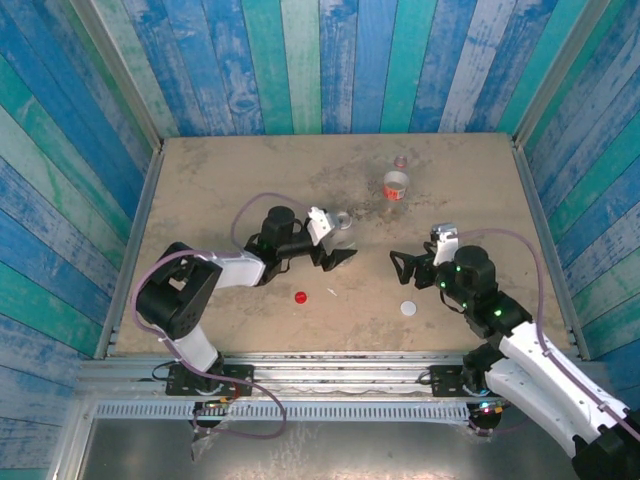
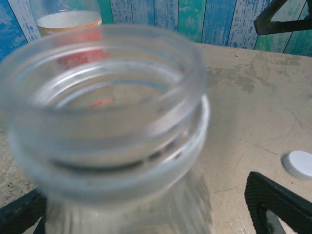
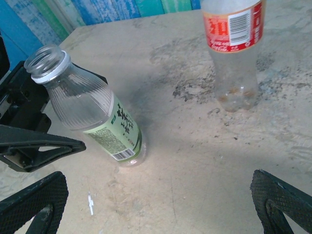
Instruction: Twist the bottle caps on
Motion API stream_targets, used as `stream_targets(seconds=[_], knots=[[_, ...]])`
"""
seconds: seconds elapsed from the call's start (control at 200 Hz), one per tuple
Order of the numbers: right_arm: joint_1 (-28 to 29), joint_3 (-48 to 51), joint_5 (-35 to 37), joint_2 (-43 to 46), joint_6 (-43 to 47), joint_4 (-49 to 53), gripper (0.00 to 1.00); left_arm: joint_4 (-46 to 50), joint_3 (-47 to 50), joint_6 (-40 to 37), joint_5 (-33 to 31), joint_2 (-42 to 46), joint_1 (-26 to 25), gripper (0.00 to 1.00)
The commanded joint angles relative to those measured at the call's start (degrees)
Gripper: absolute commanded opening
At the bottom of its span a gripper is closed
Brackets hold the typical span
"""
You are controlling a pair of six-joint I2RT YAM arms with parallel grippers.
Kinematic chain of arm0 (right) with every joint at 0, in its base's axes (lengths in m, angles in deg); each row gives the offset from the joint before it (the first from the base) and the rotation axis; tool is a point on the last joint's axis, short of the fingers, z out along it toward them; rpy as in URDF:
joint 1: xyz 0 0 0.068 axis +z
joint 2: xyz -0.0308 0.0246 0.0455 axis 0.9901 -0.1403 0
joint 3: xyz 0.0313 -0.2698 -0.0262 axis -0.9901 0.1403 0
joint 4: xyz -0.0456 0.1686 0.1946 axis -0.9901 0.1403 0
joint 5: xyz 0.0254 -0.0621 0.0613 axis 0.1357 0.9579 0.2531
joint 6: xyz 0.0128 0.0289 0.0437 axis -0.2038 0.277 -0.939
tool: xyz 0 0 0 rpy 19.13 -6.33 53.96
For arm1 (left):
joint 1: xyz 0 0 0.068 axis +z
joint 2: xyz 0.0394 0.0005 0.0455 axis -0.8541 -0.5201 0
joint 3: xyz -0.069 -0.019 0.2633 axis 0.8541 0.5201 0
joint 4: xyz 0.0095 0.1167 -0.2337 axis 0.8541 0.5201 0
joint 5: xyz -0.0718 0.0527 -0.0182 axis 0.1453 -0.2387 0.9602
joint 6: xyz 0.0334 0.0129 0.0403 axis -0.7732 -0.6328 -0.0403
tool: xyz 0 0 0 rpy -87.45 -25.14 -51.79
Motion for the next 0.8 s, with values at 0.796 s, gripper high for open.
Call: stream_targets(seconds=[0.796], knots=[[0.01, -1.11, -5.35, -8.2, 1.62, -1.79, 1.0, -45.55, 9.97, 15.37, -7.38, -15.23, -0.76, 0.89]])
